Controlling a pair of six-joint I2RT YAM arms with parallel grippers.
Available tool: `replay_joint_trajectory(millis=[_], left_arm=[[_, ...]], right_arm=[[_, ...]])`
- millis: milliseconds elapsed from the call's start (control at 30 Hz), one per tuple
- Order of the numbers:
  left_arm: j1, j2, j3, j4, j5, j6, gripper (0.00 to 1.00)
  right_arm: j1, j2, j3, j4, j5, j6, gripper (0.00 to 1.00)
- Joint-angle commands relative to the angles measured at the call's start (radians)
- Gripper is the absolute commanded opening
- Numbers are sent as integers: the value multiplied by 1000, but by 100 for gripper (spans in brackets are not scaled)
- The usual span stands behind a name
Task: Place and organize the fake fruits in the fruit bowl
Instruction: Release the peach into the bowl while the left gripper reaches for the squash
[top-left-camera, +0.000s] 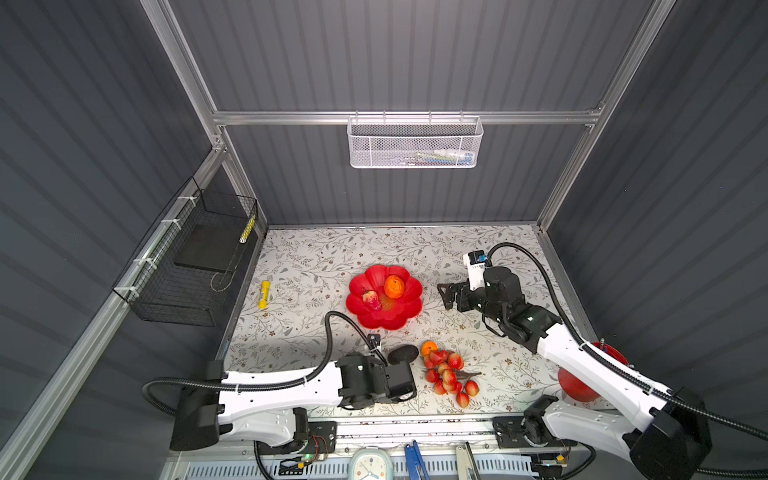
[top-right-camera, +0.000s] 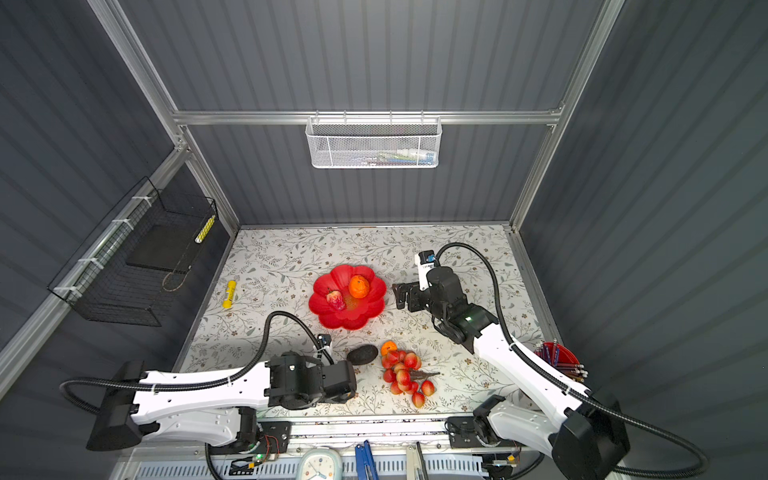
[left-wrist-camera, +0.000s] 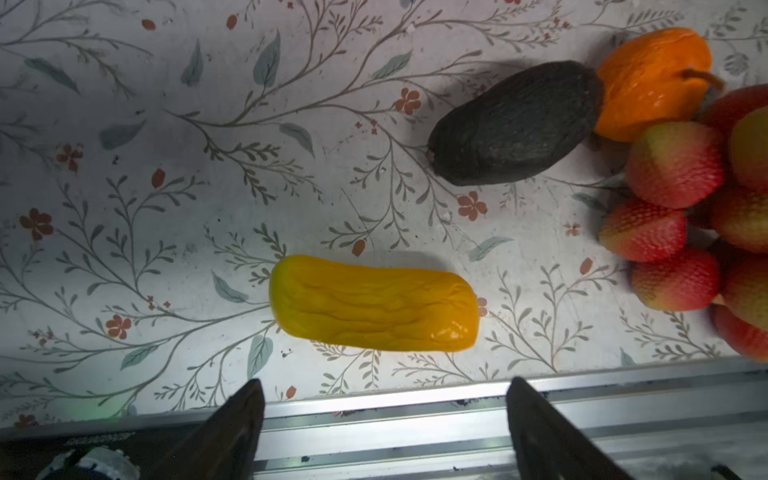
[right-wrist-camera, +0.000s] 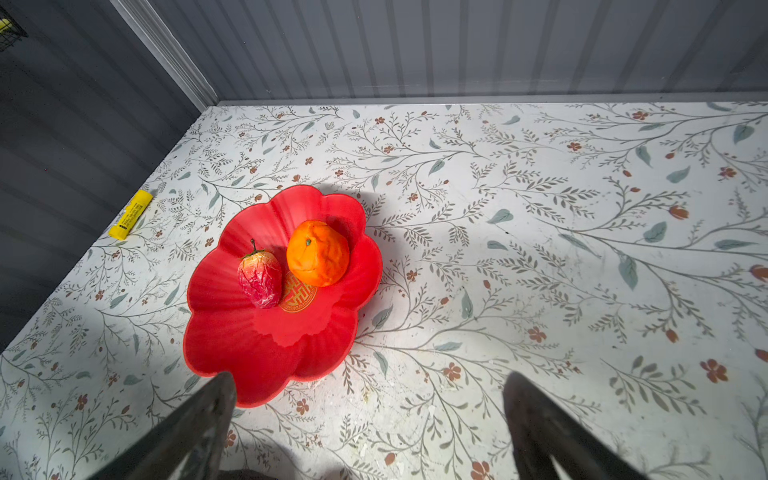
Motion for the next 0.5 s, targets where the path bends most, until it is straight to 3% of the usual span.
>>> replay_joint_trajectory(millis=[0, 233, 467], left_arm=[[-26, 3, -40, 5, -36, -188, 94], [-32, -140, -233, 241, -47, -284, 93], [-32, -138, -300, 362, -37, -294, 92]], right_arm=[[-6, -25, -18, 43, -18, -11, 99], [-8, -33, -23, 41, -16, -18, 99], [-9, -28, -27, 44, -22, -11, 99]])
